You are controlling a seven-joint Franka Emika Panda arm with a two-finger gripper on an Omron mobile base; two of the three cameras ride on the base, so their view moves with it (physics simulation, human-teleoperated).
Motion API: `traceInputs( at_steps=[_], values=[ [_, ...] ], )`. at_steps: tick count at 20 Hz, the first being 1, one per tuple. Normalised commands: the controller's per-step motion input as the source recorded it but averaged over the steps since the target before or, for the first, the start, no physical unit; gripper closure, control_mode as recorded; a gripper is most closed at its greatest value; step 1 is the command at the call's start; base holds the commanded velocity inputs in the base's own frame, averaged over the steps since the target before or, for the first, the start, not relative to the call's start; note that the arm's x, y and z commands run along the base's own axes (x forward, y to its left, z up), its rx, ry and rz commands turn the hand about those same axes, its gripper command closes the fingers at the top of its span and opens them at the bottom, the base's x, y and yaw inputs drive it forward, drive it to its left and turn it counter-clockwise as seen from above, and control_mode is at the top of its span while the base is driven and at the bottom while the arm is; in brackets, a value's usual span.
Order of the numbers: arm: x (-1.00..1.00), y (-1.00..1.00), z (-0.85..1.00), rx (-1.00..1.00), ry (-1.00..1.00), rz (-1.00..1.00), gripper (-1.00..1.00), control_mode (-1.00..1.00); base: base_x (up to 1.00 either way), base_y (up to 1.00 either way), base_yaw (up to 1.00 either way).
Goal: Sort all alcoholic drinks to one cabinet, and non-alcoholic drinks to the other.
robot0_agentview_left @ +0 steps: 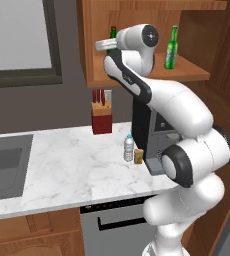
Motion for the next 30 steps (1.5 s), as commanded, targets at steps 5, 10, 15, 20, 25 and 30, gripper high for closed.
traceInputs(
  at_steps=[5, 10, 15, 20, 25, 30],
  values=[
    [-0.30, 0.00, 0.00, 0.00, 0.00, 0.00, -1.00, -1.00, 0.00, 0.00, 0.00],
    [-0.37, 0.00, 0.00, 0.00, 0.00, 0.00, -1.00, -1.00, 0.00, 0.00, 0.00],
    [-0.49, 0.00, 0.07, 0.00, 0.00, 0.00, -1.00, -1.00, 0.00, 0.00, 0.00],
    [-0.83, -0.02, 0.18, 0.01, 0.00, 0.00, -1.00, -1.00, 0.00, 0.00, 0.00],
    [-1.00, -0.05, 0.14, 0.03, 0.00, 0.00, -1.00, -1.00, 0.00, 0.00, 0.00],
    [-1.00, -0.04, 0.02, 0.04, 0.00, -0.04, -1.00, -1.00, 0.00, 0.00, 0.00]
  ],
)
